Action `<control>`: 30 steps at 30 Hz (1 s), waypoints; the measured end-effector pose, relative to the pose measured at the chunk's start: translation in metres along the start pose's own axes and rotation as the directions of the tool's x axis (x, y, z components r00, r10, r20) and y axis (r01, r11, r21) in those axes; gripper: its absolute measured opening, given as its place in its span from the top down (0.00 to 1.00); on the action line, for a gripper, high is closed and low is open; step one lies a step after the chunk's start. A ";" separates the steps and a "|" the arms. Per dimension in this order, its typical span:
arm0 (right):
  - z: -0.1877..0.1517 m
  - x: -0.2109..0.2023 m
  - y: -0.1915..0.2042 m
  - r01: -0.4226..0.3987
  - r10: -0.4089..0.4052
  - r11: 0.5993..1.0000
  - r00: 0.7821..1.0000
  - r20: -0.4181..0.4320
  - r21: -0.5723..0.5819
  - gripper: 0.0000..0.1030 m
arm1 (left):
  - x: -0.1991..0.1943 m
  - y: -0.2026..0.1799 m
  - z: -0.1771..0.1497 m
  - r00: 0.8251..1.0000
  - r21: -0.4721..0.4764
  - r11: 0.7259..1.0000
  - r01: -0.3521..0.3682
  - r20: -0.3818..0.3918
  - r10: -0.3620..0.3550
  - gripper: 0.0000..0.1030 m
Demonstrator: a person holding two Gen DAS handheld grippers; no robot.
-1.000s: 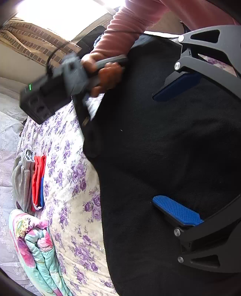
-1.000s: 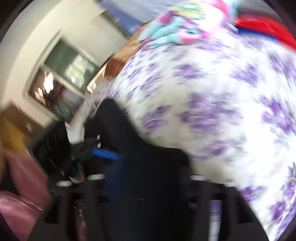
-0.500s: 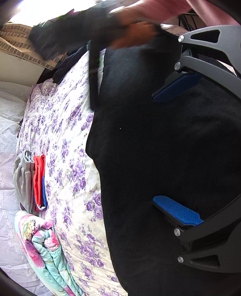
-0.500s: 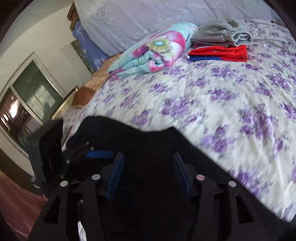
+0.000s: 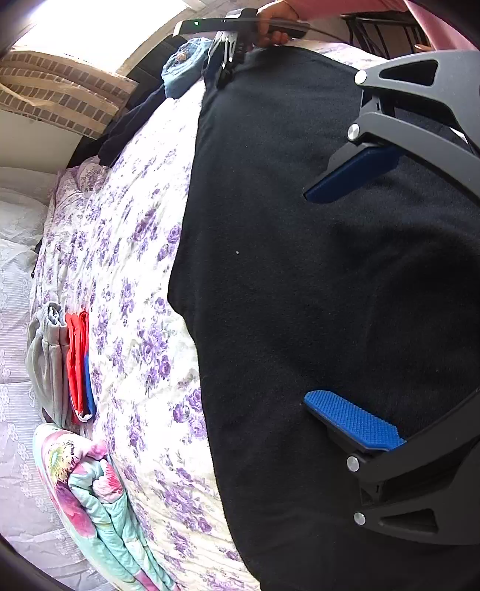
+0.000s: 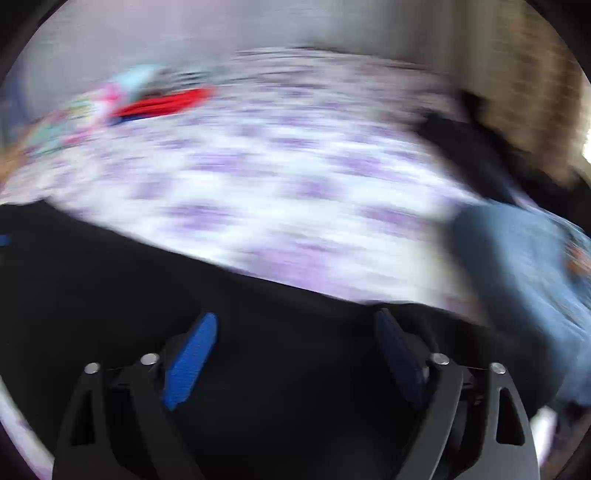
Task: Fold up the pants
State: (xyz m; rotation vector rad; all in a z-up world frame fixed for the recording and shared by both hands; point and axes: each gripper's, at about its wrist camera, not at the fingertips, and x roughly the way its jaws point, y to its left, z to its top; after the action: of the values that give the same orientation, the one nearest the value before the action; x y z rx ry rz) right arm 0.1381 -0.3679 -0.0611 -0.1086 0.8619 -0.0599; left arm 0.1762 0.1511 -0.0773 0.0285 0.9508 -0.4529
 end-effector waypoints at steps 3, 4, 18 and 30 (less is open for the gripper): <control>-0.016 -0.014 -0.053 -0.034 0.030 0.992 0.999 0.037 0.122 0.37 | 0.001 -0.002 0.000 1.000 0.011 1.000 -0.016 -0.008 0.016 0.04; -0.015 -0.024 -0.049 0.012 -0.019 0.988 0.999 0.046 0.152 0.35 | 0.002 -0.004 0.001 0.999 0.017 0.999 -0.030 -0.015 0.030 0.04; -0.084 -0.070 0.094 -0.117 0.136 0.985 0.978 0.157 -0.127 0.16 | 0.003 -0.122 -0.061 0.996 0.154 0.985 -0.082 0.035 0.077 0.04; -0.063 -0.104 0.109 -0.335 0.332 0.942 0.903 0.272 -0.037 0.16 | -0.065 -0.038 -0.034 0.959 -0.018 0.965 -0.262 0.105 0.262 0.04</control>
State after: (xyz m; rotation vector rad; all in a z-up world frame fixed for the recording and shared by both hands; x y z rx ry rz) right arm 0.0235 -0.2542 -0.0363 0.0421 0.5916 0.2682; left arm 0.1030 0.1477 -0.0387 0.1248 0.8281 -0.2048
